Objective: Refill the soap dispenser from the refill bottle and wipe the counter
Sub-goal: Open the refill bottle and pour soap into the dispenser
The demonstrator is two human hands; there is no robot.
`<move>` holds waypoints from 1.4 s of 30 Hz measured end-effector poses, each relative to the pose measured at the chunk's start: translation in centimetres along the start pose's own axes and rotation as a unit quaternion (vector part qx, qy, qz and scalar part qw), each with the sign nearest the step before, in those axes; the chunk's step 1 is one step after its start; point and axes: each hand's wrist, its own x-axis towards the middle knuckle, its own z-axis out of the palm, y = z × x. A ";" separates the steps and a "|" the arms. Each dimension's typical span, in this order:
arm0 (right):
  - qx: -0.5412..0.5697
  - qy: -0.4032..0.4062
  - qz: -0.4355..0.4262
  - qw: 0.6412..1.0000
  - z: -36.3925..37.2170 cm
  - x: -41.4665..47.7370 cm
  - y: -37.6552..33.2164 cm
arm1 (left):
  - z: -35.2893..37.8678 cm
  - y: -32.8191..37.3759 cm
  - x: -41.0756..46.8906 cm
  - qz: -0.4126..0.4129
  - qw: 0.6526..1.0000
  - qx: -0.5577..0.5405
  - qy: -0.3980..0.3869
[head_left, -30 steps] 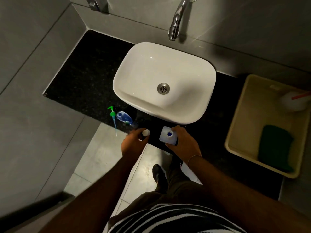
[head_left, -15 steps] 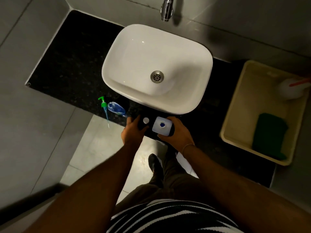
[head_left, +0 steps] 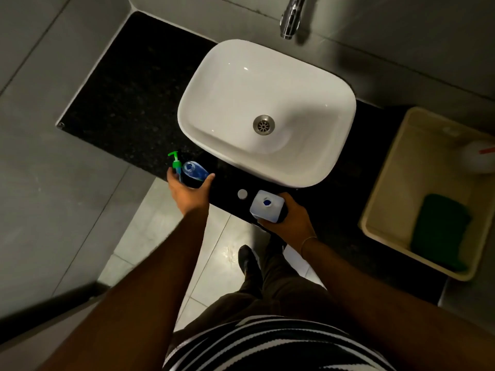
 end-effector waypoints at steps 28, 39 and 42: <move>-0.168 0.086 -0.281 0.941 -12.2 0.3 -15.8 | 1.7 10.0 -4.3 0.241 0.939 -0.055 -0.238; -0.335 0.036 -0.213 0.917 -16.0 1.9 -15.3 | 3.2 11.4 -5.5 0.280 0.928 -0.041 -0.242; -0.341 0.013 -0.219 0.914 -16.8 1.9 -15.9 | 3.7 11.6 -5.5 0.286 0.925 -0.022 -0.251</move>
